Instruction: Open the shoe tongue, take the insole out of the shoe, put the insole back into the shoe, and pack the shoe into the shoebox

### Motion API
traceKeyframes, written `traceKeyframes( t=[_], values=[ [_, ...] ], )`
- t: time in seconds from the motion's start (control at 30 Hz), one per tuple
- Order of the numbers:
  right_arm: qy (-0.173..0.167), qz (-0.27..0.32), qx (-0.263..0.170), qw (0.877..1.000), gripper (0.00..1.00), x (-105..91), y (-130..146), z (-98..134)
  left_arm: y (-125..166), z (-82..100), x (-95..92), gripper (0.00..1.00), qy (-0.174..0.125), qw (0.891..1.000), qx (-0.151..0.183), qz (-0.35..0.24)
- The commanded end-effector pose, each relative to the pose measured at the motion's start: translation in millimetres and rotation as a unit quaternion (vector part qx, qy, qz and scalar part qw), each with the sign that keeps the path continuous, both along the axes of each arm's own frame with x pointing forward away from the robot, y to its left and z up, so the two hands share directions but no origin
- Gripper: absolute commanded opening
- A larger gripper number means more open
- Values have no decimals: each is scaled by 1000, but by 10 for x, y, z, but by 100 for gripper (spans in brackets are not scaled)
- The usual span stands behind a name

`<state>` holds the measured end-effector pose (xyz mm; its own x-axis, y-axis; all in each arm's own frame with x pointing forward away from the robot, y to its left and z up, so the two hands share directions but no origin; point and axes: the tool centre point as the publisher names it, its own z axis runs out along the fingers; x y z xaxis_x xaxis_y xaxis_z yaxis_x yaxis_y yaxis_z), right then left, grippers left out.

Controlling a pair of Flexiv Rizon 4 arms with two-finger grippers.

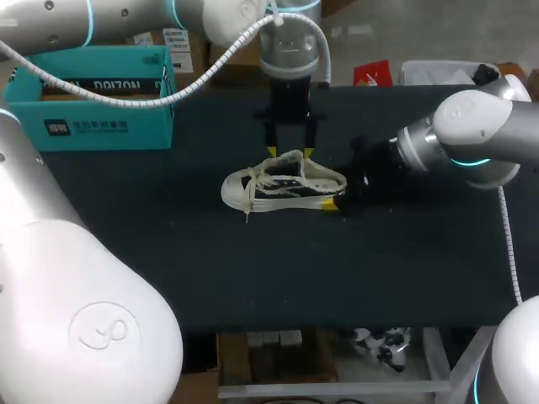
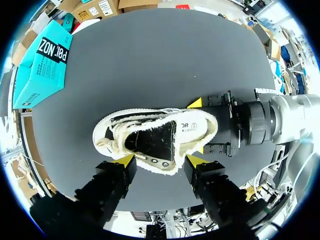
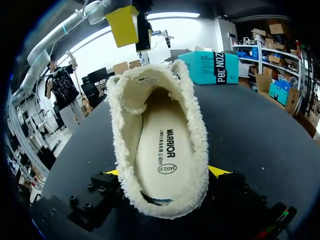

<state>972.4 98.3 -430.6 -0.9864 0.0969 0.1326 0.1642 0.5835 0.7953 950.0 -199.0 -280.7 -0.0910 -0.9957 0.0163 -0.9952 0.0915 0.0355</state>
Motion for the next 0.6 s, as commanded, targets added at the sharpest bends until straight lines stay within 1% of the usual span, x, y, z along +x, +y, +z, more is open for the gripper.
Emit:
traceKeyframes(
  t=[0.03, 0.17, 0.33, 0.43, 0.5, 0.6],
  values=[
    [0, 0, 2, 1000, 0, -15, 27, -92, -151, -90, 84, 62, 10, 997, 73, 0],
    [0, 0, 2, 1000, 0, -15, 27, -92, -186, -143, 37, 57, 16, 996, 91, -7],
    [0, 0, 2, 1000, 0, -15, 27, -92, -134, -216, -23, 60, 12, 993, 114, -6],
    [0, 0, 2, 1000, 0, -15, 27, -92, -100, -255, -22, 59, 13, 992, 122, -1],
    [0, 0, 2, 1000, 0, -15, 27, -92, -88, -279, -9, 61, 15, 992, 125, 2],
    [0, 0, 2, 1000, 0, -15, 27, -92, -81, -309, 17, 56, 19, 991, 130, 9]
  ],
)
